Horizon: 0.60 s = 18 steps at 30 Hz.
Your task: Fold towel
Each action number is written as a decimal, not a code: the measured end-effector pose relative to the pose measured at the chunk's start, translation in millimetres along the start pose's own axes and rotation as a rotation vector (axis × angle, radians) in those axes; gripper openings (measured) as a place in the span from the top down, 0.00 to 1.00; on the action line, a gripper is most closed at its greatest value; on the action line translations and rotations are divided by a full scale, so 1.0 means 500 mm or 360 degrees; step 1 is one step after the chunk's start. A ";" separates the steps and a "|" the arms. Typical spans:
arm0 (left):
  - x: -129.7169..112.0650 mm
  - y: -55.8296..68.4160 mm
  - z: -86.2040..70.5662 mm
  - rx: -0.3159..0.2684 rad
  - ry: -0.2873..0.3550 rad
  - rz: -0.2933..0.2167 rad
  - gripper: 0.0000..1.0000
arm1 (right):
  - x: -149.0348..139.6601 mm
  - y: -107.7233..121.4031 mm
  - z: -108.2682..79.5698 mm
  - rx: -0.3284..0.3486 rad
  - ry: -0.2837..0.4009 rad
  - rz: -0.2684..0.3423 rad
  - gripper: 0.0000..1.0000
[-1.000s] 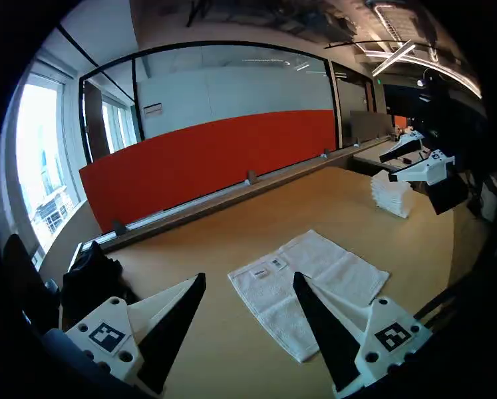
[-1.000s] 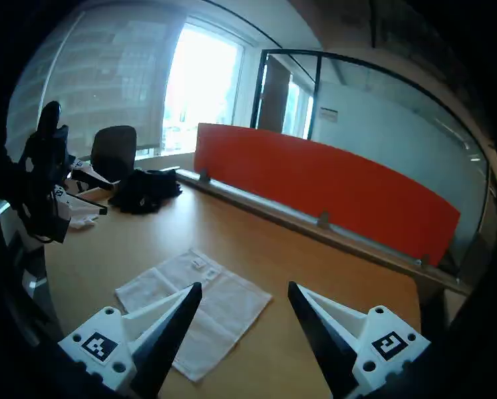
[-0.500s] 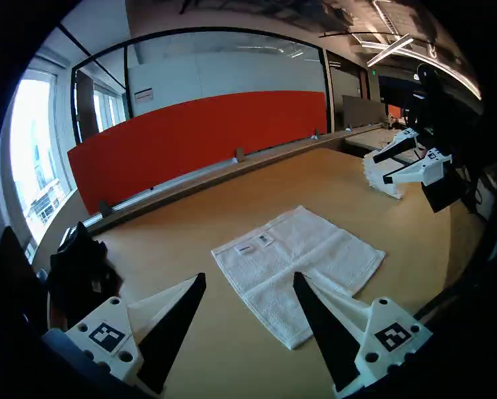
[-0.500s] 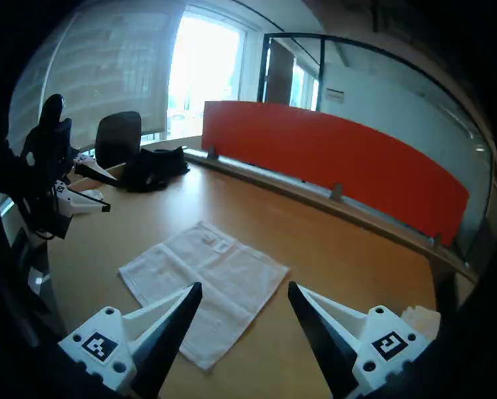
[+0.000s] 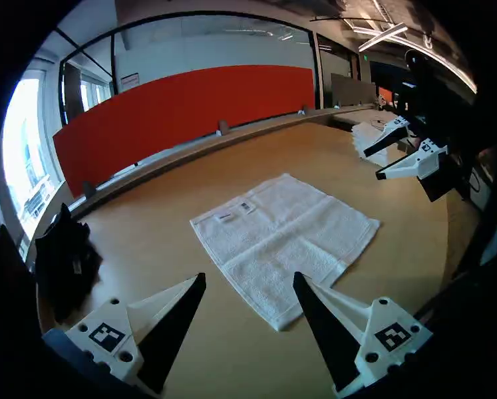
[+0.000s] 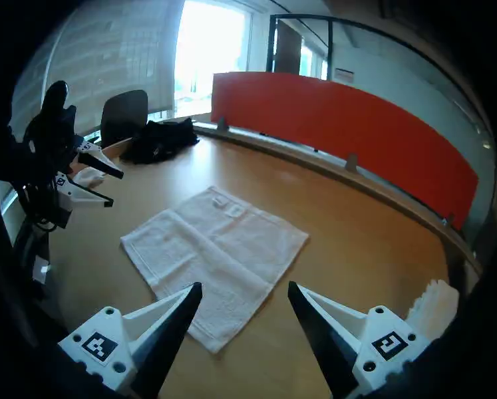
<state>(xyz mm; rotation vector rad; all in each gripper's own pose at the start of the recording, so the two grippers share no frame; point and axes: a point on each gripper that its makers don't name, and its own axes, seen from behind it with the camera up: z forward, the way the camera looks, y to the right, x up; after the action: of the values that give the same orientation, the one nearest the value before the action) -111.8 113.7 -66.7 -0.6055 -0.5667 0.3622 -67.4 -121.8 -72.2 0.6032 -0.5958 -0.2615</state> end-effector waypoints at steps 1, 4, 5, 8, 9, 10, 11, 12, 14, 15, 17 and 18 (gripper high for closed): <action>-0.007 0.003 0.004 -0.0006 -0.0010 0.0007 0.02 | -0.008 -0.003 0.004 0.0005 -0.0011 0.0000 0.00; -0.026 0.011 0.015 -0.0023 -0.0036 0.0019 0.02 | -0.027 -0.011 0.013 0.0018 -0.0039 -0.0002 0.00; -0.032 0.014 0.018 -0.0028 -0.0044 0.0022 0.02 | -0.033 -0.013 0.016 0.0022 -0.0048 -0.0003 0.00; -0.050 0.020 0.028 -0.0044 -0.0065 0.0021 0.02 | -0.052 -0.018 0.025 0.0031 -0.0074 -0.0009 0.00; -0.055 0.022 0.032 -0.0049 -0.0072 0.0020 0.02 | -0.058 -0.020 0.028 0.0036 -0.0083 -0.0011 0.00; -0.061 0.025 0.036 -0.0055 -0.0080 0.0020 0.02 | -0.065 -0.023 0.031 0.0042 -0.0094 -0.0015 0.00; -0.066 0.027 0.039 -0.0060 -0.0087 0.0020 0.02 | -0.072 -0.025 0.033 0.0048 -0.0103 -0.0018 0.00; -0.072 0.029 0.042 -0.0066 -0.0093 0.0021 0.02 | -0.079 -0.028 0.036 0.0054 -0.0113 -0.0023 0.00; -0.083 0.035 0.049 -0.0082 -0.0108 0.0024 0.02 | -0.094 -0.033 0.040 0.0066 -0.0136 -0.0034 0.00; -0.088 0.037 0.052 -0.0089 -0.0115 0.0026 0.02 | -0.100 -0.035 0.042 0.0071 -0.0145 -0.0039 0.00; -0.100 0.043 0.059 -0.0106 -0.0131 0.0032 0.02 | -0.112 -0.039 0.047 0.0082 -0.0163 -0.0049 0.00; -0.104 0.045 0.063 -0.0111 -0.0138 0.0035 0.02 | -0.117 -0.042 0.049 0.0088 -0.0171 -0.0053 0.00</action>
<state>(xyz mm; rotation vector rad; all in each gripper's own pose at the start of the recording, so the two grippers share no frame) -175.0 119.6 -79.7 -0.6660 -0.6583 0.3919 -130.2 -126.2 -94.8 0.6555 -0.6988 -0.3110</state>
